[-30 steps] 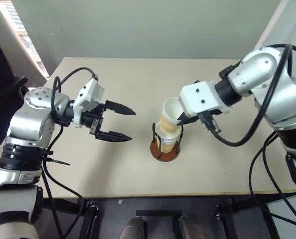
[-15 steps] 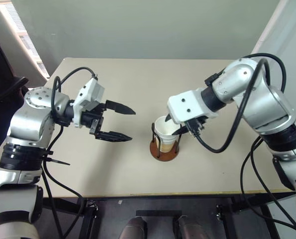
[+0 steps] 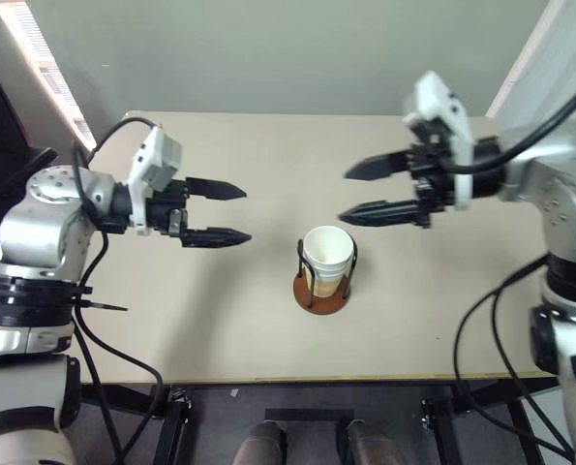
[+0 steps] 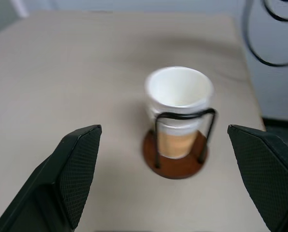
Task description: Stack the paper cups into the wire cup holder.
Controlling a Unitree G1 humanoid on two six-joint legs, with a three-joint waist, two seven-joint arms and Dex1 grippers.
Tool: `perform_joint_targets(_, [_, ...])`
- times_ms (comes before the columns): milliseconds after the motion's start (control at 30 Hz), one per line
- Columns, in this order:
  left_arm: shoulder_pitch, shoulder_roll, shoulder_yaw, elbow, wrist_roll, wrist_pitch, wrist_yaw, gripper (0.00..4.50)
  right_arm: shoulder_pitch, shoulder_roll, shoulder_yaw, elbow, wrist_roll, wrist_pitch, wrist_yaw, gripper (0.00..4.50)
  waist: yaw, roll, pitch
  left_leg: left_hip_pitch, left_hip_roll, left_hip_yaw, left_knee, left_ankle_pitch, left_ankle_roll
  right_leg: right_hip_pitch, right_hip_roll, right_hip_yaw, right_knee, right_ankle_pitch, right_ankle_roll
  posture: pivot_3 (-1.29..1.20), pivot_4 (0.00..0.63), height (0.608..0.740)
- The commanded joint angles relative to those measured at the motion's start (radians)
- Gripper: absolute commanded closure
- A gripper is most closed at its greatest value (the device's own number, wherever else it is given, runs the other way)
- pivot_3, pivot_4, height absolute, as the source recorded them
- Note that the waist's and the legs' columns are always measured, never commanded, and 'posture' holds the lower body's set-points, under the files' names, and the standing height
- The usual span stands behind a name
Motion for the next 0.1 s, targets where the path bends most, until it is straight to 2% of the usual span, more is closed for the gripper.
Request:
perform_joint_targets(33, [0.047,0.039,0.081,-0.018,-0.022,0.036,0.042,0.00,0.091,-0.096,-0.112,-0.044,0.033,0.033,-0.062,0.74,-0.001,0.000,0.000,0.000,0.000,0.000,-0.001,0.000,0.000,0.000,0.000,0.001,0.000,0.000,0.001,0.00,0.150,0.740])
perform_joint_targets(100, [0.063,0.040,0.097,0.001,-0.014,0.035,0.069,0.00,0.123,-0.118,-0.149,-0.060,0.063,0.048,-0.094,0.74,-0.001,0.001,0.000,0.001,0.000,0.001,-0.002,0.000,-0.001,-0.001,0.000,0.001,0.001,0.002,0.006,0.00,0.150,0.740])
